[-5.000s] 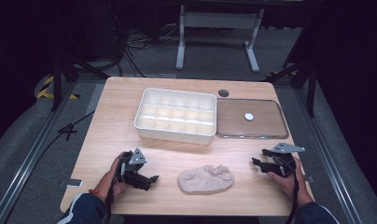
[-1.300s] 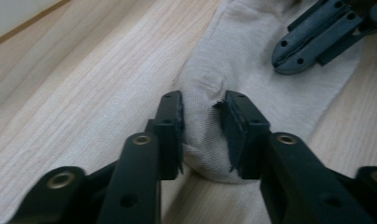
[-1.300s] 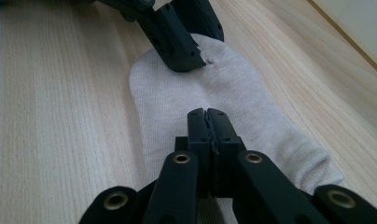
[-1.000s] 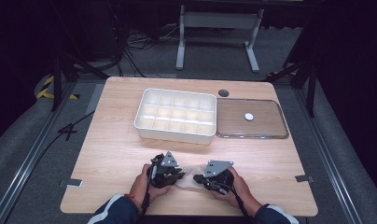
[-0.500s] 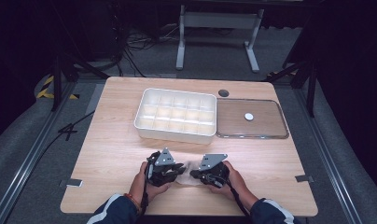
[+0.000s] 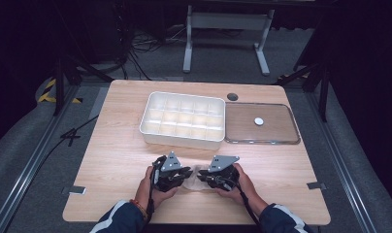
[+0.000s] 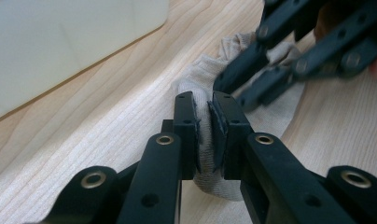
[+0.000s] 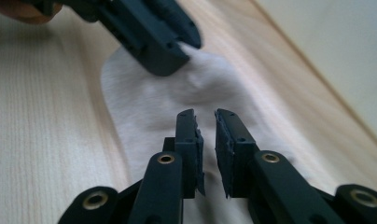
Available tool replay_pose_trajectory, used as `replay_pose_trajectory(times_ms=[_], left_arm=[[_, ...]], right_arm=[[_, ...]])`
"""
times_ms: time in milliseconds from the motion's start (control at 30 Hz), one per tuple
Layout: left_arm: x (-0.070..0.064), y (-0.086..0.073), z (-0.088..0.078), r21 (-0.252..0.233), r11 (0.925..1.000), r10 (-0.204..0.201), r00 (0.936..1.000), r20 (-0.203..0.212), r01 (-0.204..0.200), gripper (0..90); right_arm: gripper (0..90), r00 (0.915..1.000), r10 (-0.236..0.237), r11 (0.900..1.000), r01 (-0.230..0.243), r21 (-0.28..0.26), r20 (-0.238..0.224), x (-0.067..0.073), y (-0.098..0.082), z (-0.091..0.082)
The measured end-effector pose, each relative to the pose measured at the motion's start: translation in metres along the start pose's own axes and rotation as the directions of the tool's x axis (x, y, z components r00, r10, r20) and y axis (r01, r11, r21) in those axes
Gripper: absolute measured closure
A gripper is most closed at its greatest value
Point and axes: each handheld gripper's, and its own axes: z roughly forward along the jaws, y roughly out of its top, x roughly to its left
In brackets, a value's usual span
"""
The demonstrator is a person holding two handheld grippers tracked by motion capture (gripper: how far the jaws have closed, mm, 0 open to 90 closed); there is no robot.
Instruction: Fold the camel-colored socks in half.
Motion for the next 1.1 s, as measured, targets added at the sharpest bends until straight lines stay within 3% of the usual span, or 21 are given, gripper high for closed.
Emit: replay_pose_trajectory(times_ms=[67, 167, 267, 333, 600, 733, 900, 1000, 1100], left_arm=[[0.000, 0.000, 0.000, 0.002, 0.9999, 0.010, 0.9999, 0.000, -0.010, 81.0], [0.000, 0.001, 0.000, -0.001, 1.0000, 0.003, 1.0000, 0.000, -0.003, 80.9], [-0.002, 0.002, 0.001, -0.014, 0.9999, -0.008, 1.0000, 0.003, 0.008, 80.9], [-0.002, 0.005, 0.002, -0.020, 0.9997, 0.012, 0.9999, 0.002, -0.012, 80.9], [-0.010, 0.016, 0.016, -0.043, 0.9990, 0.011, 0.9997, 0.021, -0.010, 81.8], [-0.012, 0.020, 0.020, -0.043, 0.9987, 0.026, 0.9996, 0.012, -0.026, 84.2], [-0.012, 0.020, 0.020, -0.039, 0.9989, 0.027, 0.9996, 0.007, -0.027, 85.4], [-0.012, 0.020, 0.019, -0.042, 0.9988, 0.024, 0.9997, 0.007, -0.023, 85.7], [-0.011, 0.020, 0.019, -0.038, 0.9990, 0.023, 0.9997, 0.007, -0.022, 85.8]], right_arm=[[78.6, 0.9993, 0.005, 1.000, -0.005, 0.011, 0.036, -0.007, -0.002, -0.009], [78.7, 0.9986, 0.028, 0.999, -0.028, 0.018, 0.044, -0.012, -0.005, -0.010], [79.1, 0.9982, 0.043, 0.999, -0.044, 0.030, 0.042, -0.014, -0.008, -0.005], [79.4, 0.9979, 0.044, 0.998, -0.046, 0.052, 0.048, -0.014, -0.009, 0.001], [79.9, 0.9971, 0.055, 0.998, -0.057, 0.027, 0.051, -0.013, -0.010, 0.005], [68.2, 0.9966, 0.066, 0.998, -0.067, 0.021, 0.049, -0.015, -0.010, 0.001], [63.4, 0.9938, 0.076, 0.997, -0.074, -0.026, 0.082, -0.026, -0.011, -0.031], [60.9, 0.9912, 0.077, 0.997, -0.076, -0.011, 0.108, -0.031, -0.019, -0.050], [59.7, 0.9891, 0.096, 0.995, -0.097, 0.004, 0.112, -0.037, -0.032, -0.058]])
